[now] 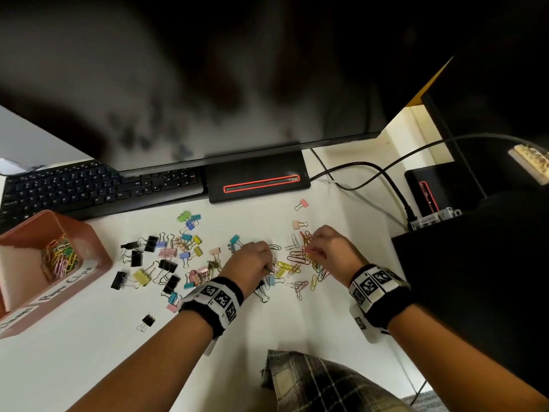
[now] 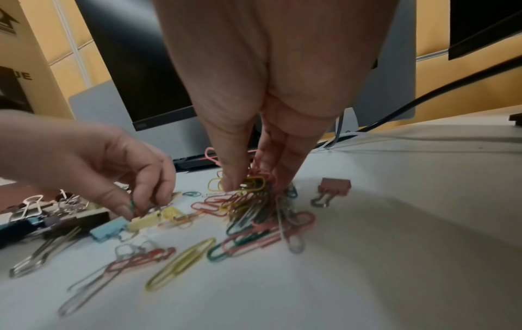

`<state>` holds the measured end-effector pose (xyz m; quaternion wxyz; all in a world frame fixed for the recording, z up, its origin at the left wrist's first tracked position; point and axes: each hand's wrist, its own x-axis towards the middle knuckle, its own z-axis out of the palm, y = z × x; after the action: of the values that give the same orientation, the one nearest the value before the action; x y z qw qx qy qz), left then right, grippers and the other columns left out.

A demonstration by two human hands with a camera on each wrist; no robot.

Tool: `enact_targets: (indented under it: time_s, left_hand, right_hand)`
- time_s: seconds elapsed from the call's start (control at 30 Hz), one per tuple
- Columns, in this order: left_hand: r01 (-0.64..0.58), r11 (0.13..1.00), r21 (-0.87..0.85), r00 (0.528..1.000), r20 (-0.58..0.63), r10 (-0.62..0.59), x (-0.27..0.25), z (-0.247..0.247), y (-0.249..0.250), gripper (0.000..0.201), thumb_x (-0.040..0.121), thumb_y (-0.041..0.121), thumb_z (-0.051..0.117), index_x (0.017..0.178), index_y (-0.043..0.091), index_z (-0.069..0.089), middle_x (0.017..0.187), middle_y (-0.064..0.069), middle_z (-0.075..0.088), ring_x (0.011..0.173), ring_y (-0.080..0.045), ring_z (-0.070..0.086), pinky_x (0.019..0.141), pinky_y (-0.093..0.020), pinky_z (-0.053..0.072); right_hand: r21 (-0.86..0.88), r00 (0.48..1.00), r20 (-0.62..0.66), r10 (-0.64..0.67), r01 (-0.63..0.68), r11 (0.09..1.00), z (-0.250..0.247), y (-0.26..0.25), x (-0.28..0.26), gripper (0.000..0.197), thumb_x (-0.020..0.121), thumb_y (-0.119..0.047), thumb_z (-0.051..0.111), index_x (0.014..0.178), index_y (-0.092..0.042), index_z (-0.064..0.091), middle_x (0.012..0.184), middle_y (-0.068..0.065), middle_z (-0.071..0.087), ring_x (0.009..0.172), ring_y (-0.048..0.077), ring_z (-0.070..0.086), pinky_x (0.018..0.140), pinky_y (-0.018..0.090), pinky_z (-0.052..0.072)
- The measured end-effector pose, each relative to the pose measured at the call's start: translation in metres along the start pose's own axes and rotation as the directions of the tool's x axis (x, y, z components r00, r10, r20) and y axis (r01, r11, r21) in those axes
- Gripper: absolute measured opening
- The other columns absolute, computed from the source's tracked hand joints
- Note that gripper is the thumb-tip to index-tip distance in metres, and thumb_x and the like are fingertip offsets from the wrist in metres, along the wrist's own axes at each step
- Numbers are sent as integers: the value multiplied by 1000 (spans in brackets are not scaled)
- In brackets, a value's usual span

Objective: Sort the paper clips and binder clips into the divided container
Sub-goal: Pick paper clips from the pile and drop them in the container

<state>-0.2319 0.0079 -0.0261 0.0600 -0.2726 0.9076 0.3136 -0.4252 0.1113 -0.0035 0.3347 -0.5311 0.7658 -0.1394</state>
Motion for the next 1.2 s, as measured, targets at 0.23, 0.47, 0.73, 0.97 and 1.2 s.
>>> enact_targets:
  time_s: [0.23,0.47,0.73,0.97,1.2]
  left_hand:
    - [92,995,43,995,35,-94,2,2,-1,15,85,7,54,98,14,53,94,-5,60,89,-22,54,78,-34,49]
    - [149,980,130,986,60,-158,-3,0,-5,25,84,9,60,108,9,56,109,-11,56,103,-27,51,87,-32,43]
    - [144,944,296,978,102,-181,-10,-9,5,39,83,6,55,121,5,44,120,-15,50,109,-29,48,93,-34,43]
    - [193,977,88,980,-62,-188,-18,-10,-5,27,85,-4,48,109,7,53,108,-12,57,99,-28,55,84,-33,46]
    - [281,899,-335,776,-473,-418,-89,-95,-33,8,89,9,55,95,11,61,91,0,63,83,-14,58,76,-23,43]
  right_hand:
    - [-29,995,85,52,-50,998,13,-14,7,19,85,-8,59,103,-10,66,116,0,54,102,20,55,75,-6,23]
    - [-116,996,78,32,-23,993,20,-29,21,18,84,-5,55,98,-11,63,98,11,67,95,27,58,85,38,48]
    - [-179,994,101,45,-26,983,20,-30,25,24,84,-5,55,105,-15,59,99,10,69,92,28,62,81,36,52]
    - [-191,995,95,43,-24,981,10,-37,24,17,88,-14,53,100,-15,66,96,8,69,91,27,63,79,35,52]
    - [-85,984,-50,-169,164,983,-7,-116,32,15,87,-19,58,98,-15,68,93,8,68,88,26,60,80,34,50]
